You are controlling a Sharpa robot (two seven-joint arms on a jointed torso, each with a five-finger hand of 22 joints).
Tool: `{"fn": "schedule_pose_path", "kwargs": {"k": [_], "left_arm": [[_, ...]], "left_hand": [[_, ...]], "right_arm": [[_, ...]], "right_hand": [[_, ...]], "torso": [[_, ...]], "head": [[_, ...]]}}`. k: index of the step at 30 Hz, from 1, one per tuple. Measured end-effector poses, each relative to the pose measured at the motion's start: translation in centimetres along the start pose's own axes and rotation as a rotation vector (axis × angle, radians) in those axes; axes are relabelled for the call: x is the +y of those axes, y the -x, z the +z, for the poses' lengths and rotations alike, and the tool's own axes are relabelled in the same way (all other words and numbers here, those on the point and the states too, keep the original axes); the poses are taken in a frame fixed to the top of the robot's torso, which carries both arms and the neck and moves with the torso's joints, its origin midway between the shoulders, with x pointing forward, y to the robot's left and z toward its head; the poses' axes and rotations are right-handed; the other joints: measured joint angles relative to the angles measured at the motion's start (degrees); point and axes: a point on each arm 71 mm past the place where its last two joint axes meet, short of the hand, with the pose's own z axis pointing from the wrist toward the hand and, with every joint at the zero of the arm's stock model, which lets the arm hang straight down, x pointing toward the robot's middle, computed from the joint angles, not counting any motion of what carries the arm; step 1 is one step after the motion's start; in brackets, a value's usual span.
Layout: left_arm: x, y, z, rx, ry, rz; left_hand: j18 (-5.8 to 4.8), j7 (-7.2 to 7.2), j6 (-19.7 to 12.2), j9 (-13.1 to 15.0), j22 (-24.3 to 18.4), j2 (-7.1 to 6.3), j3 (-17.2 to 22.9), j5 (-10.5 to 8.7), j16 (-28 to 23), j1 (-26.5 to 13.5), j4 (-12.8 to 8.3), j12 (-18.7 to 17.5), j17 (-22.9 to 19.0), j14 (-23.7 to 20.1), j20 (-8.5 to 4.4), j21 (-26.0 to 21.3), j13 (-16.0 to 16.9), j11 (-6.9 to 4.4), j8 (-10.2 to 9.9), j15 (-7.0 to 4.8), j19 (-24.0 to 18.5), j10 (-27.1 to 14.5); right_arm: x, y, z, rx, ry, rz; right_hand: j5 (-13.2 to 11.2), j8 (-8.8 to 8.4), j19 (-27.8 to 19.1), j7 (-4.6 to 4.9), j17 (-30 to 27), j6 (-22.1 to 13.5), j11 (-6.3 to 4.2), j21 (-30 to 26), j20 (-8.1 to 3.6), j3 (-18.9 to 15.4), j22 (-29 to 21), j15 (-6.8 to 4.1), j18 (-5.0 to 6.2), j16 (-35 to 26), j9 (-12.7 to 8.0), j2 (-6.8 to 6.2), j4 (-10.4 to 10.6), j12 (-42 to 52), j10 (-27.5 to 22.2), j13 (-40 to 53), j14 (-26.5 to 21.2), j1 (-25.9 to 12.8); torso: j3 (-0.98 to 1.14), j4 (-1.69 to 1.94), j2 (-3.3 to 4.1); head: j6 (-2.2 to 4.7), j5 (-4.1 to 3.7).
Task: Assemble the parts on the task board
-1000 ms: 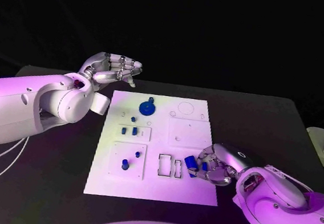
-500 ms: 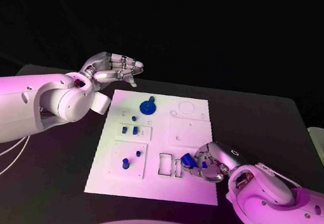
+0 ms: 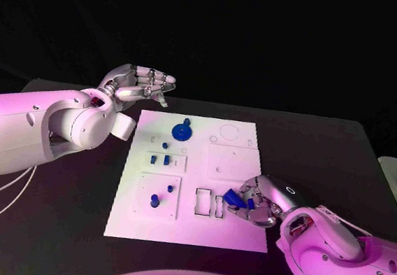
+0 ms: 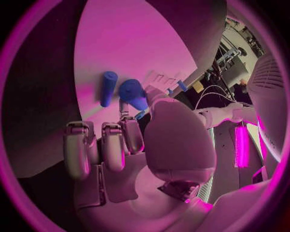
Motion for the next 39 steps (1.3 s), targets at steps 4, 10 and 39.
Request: {"fn": "schedule_pose_path", "kwargs": {"k": [4,10,39], "left_arm": [[0.0,0.0,0.0,0.0,0.001,0.0],[0.0,-0.1,0.0,0.003,0.002,-0.002],[0.0,-0.4,0.0,0.017,0.009,-0.007]], "left_hand": [[0.0,0.0,0.0,0.0,0.0,0.0,0.0,0.0,0.0,0.0,0.0,0.0,0.0,0.0,0.0,0.0,0.0,0.0,0.0,0.0,0.0,0.0],[0.0,0.0,0.0,0.0,0.05,0.0,0.16,0.0,0.0,0.0,-0.16,0.0,0.0,0.0,0.0,0.0,-0.05,0.0,0.0,0.0,0.0,0.0],[0.0,0.0,0.0,0.01,0.11,0.0,0.16,0.0,0.0,0.0,-0.16,0.22,0.01,0.0,0.0,0.0,-0.04,0.21,0.22,0.0,0.0,-0.2]], "right_arm": [[1.1,0.5,-0.2,-0.02,0.025,0.029],[2.1,0.9,0.0,-0.034,0.047,0.062],[4.5,-1.4,1.3,0.104,0.057,0.116]], "right_hand": [[0.23,0.0,0.02,0.12,0.0,0.11,-0.19,0.24,-0.02,0.77,0.0,0.0,0.01,0.0,-0.01,0.17,0.17,0.22,0.19,0.0,0.0,-0.17],[0.56,-0.01,0.21,0.23,-0.01,0.18,-0.39,0.45,-0.2,1.1,-0.01,-0.32,0.0,0.21,-0.04,1.33,0.33,0.22,0.39,-0.01,-0.09,-1.33],[7.51,3.95,0.15,0.3,-0.02,1.17,-0.8,1.35,-0.65,0.14,-0.03,-0.81,0.01,0.65,2.19,4.01,0.4,2.06,1.02,-0.03,0.01,-15.15]], "torso": [[-0.01,-0.03,-0.02],[-0.01,0.05,0.0],[0.03,0.03,0.09]], "head": [[0.01,0.04],[0.1,-0.05],[-0.75,0.71]]}}
